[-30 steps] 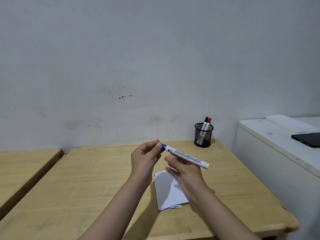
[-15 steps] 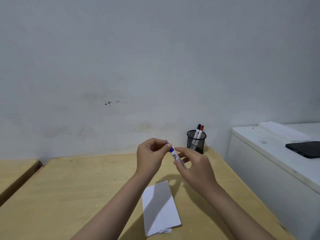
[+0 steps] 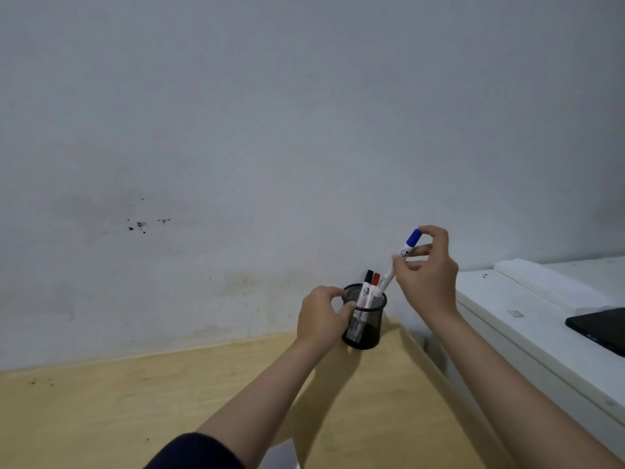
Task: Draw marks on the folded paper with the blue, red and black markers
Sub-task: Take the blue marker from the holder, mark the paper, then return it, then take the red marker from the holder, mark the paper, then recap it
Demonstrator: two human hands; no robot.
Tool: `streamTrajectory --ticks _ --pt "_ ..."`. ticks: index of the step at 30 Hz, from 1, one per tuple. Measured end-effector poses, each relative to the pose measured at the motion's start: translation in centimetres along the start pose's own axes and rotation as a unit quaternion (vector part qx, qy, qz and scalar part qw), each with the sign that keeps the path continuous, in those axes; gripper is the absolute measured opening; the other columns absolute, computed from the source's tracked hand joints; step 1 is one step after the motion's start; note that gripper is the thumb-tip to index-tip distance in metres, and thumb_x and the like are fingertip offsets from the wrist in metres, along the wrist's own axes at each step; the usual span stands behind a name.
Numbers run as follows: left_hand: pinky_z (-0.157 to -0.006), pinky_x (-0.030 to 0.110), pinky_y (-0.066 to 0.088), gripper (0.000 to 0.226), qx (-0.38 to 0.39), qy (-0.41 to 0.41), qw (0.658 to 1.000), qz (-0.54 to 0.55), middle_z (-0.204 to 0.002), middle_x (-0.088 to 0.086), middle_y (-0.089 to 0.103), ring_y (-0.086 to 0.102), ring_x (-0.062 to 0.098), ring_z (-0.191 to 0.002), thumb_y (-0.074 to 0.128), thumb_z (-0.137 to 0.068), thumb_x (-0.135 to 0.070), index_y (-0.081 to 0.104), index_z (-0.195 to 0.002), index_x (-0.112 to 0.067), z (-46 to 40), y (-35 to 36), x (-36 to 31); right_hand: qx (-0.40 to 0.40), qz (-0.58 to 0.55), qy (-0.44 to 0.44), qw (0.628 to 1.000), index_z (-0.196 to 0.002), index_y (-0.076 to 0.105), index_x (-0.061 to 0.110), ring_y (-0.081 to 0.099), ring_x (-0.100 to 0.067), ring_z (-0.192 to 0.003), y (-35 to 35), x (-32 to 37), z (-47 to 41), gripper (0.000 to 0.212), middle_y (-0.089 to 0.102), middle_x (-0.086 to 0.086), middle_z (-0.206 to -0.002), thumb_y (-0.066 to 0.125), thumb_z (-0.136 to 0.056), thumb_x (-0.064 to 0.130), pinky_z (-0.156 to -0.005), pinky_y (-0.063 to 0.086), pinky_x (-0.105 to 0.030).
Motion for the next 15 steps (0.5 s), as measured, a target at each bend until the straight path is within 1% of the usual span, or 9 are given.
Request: streamTrajectory --ticks 1,4,6,8,10,11,13,15 --pt "-0.092 0.033 0.047 0.033 0.002 0.002 1.000 -0.012 -0.116 0.005 0.065 0.058 0.020 -0.109 0.066 -0.081 -0.032 0.065 -0.108 -0.013 -0.7 0.8 0.2 0.005 0.006 0.007 1.000 -0.115 0.044 0.022 0.066 -0.012 -0.060 0.7 -0.8 -0.3 0.046 0.061 -0.002 -0.080 0.067 -0.079 0.007 -0.058 0.050 -0.027" --pt "-0.086 0.035 0.048 0.034 0.012 0.008 0.998 -0.062 -0.107 0.007 0.065 0.059 0.023 -0.102 0.063 -0.082 -0.040 0.068 -0.096 -0.010 -2.0 2.6 0.7 0.042 0.052 0.028 0.997 -0.107 0.043 0.019 0.060 -0.018 -0.058 2.6 -3.2 -0.7 0.038 0.058 -0.001 -0.070 0.063 -0.079 0.005 -0.050 0.044 -0.025" --pt "-0.080 0.034 0.048 0.036 0.010 0.011 0.996 -0.084 -0.103 0.006 0.064 0.059 0.023 -0.097 0.064 -0.080 -0.043 0.069 -0.092 -0.009 -2.6 3.3 1.2 0.074 0.093 0.040 0.992 -0.101 0.042 0.017 0.060 -0.025 -0.058 3.8 -4.9 -0.7 0.033 0.060 -0.008 -0.066 0.062 -0.078 0.005 -0.050 0.045 -0.033" --pt "-0.079 0.035 0.049 0.038 0.001 0.014 0.997 -0.082 -0.103 0.005 0.063 0.059 0.022 -0.096 0.066 -0.079 -0.043 0.069 -0.095 -0.009 -2.9 3.7 1.8 0.112 0.135 0.056 0.983 -0.094 0.041 0.015 0.062 -0.031 -0.062 4.9 -6.7 -0.5 0.028 0.062 -0.013 -0.068 0.062 -0.076 0.008 -0.052 0.049 -0.040" --pt "-0.080 0.035 0.050 0.039 -0.004 0.018 0.997 -0.077 -0.104 0.005 0.063 0.060 0.021 -0.096 0.067 -0.078 -0.043 0.070 -0.097 -0.009 -3.0 3.9 2.1 0.148 0.171 0.073 0.971 -0.093 0.042 0.015 0.061 -0.032 -0.069 6.0 -7.9 -0.4 0.029 0.062 -0.014 -0.080 0.063 -0.074 0.008 -0.057 0.050 -0.043" --pt "-0.080 0.035 0.050 0.039 -0.006 0.021 0.997 -0.075 -0.104 0.004 0.063 0.060 0.021 -0.097 0.067 -0.078 -0.043 0.070 -0.097 -0.010 -3.0 3.9 2.2 0.156 0.185 0.080 0.967 -0.098 0.044 0.014 0.059 -0.031 -0.076 6.4 -8.2 -0.6 0.032 0.060 -0.014 -0.091 0.063 -0.073 0.008 -0.061 0.051 -0.043" --pt "-0.080 0.036 0.050 0.039 -0.009 0.024 0.997 -0.075 -0.104 0.004 0.064 0.060 0.021 -0.098 0.066 -0.077 -0.044 0.070 -0.096 -0.010 -3.0 3.9 2.4 0.168 0.228 0.085 0.955 -0.113 0.047 0.014 0.056 -0.031 -0.093 7.2 -8.5 -1.0 0.044 0.051 -0.013 -0.111 0.063 -0.072 0.009 -0.073 0.052 -0.044" --pt "-0.080 0.035 0.049 0.039 -0.010 0.022 0.997 -0.080 -0.105 0.003 0.064 0.059 0.021 -0.099 0.066 -0.077 -0.044 0.070 -0.097 -0.011 -3.0 4.0 2.4 0.189 0.286 0.085 0.936 -0.121 0.050 0.014 0.049 -0.034 -0.109 7.9 -8.4 -1.5 0.050 0.045 -0.013 -0.121 0.061 -0.073 0.010 -0.085 0.049 -0.046"
Point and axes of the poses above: each hand's wrist, its own z-axis away from the middle knuckle, its own y-axis out of the palm, x = y × z, the point moved 4 cm from there along -z, towards the middle knuckle
